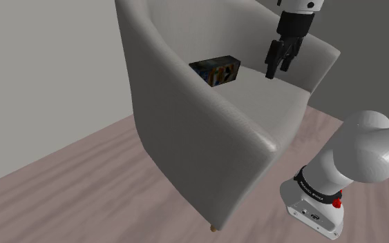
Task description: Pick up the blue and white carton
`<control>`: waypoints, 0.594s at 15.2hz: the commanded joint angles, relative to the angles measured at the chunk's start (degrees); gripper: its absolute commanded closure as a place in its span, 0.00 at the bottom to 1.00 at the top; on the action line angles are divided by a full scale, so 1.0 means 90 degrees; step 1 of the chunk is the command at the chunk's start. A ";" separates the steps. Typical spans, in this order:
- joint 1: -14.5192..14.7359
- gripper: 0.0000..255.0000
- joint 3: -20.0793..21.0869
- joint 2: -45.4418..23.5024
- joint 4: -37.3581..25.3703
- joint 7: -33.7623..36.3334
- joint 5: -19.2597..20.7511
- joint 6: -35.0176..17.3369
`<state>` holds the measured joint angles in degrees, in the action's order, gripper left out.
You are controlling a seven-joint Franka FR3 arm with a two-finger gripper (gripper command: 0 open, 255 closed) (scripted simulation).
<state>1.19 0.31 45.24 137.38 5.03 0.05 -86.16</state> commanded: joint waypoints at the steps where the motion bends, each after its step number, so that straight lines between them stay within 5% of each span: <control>1: 0.0000 0.00 0.0000 0.0000 0.0000 0.0000 0.0000 0.0000; 9: 0.1372 0.00 -0.1119 -0.1582 -0.1136 -0.4590 0.0679 -0.0967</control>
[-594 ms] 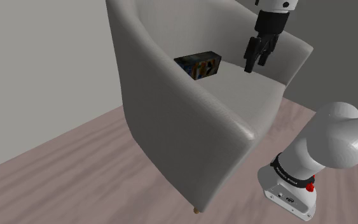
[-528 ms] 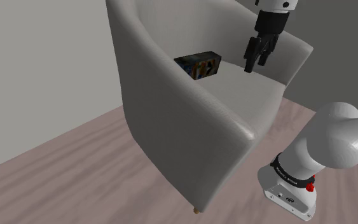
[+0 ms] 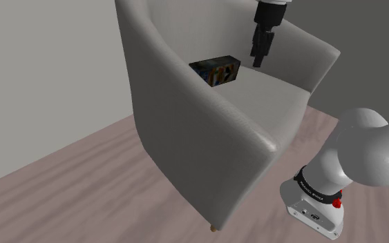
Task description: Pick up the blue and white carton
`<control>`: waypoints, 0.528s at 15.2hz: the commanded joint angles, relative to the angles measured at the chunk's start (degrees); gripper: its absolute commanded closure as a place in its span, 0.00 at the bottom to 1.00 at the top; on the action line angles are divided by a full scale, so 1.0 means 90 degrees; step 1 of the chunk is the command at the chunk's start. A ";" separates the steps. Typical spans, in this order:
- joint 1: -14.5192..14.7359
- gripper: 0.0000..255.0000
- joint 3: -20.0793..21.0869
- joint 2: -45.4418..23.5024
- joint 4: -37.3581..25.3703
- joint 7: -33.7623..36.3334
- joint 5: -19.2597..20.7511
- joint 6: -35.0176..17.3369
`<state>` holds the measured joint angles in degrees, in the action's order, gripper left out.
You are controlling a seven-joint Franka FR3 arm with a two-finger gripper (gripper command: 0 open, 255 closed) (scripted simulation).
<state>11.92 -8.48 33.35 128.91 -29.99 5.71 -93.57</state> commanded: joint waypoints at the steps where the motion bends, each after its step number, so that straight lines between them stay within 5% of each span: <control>1: 0.0361 0.00 -0.0248 -0.0444 -0.0355 -0.1255 0.0062 -0.0236; 6: 0.1202 0.00 -0.0618 -0.1243 -0.1123 -0.4005 -0.0062 -0.0577; 8: 0.1210 0.00 -0.0623 -0.1249 -0.1045 -0.4059 -0.0064 -0.0666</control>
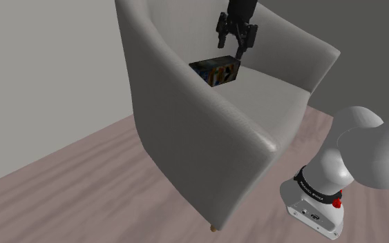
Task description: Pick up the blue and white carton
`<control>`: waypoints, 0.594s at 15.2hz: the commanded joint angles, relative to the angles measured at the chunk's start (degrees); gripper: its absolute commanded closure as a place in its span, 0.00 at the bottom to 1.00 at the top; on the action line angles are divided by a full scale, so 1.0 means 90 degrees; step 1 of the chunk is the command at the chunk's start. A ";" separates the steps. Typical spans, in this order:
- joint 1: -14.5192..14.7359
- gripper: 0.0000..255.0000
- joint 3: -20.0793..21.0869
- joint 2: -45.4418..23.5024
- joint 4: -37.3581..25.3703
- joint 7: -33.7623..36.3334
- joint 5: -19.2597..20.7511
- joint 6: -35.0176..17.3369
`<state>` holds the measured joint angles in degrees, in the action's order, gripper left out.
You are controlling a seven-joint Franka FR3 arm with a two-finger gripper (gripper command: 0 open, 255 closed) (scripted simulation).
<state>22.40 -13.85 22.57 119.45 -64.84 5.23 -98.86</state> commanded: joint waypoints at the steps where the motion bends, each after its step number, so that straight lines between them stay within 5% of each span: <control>1: 0.0043 0.00 -0.0030 -0.0044 0.0098 -0.0186 -0.0006 -0.0163; 8: 0.0028 0.00 -0.0058 -0.0033 0.0584 -0.0178 0.0016 -0.0639; 9: 0.0026 1.00 -0.0060 -0.0028 0.0589 -0.0182 0.0018 -0.0639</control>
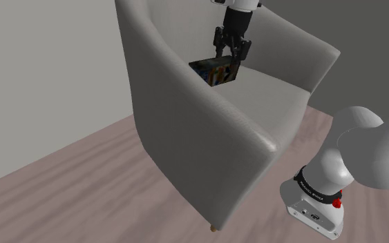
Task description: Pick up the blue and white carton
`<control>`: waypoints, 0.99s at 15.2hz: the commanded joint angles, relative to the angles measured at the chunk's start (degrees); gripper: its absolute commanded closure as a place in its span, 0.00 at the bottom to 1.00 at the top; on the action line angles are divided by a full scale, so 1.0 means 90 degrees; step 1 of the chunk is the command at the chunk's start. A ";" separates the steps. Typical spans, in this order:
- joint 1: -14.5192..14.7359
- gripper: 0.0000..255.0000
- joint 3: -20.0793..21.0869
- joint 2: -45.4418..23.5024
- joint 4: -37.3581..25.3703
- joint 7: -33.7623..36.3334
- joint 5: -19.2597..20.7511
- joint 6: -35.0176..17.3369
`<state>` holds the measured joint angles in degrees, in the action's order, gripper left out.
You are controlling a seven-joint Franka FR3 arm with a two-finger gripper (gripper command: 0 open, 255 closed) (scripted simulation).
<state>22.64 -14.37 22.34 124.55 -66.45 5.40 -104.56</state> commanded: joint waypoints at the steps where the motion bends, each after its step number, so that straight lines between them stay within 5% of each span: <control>1: -0.0001 1.00 -0.0001 0.0000 0.0023 -0.0001 0.0000 -0.0004; 9: 0.0001 1.00 0.0001 -0.0007 0.0017 0.0001 -0.0003 -0.0005; 15: 0.0017 1.00 0.0030 -0.0021 -0.0507 -0.0007 -0.0026 0.0506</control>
<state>22.77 -14.18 22.06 120.64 -66.56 5.18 -100.71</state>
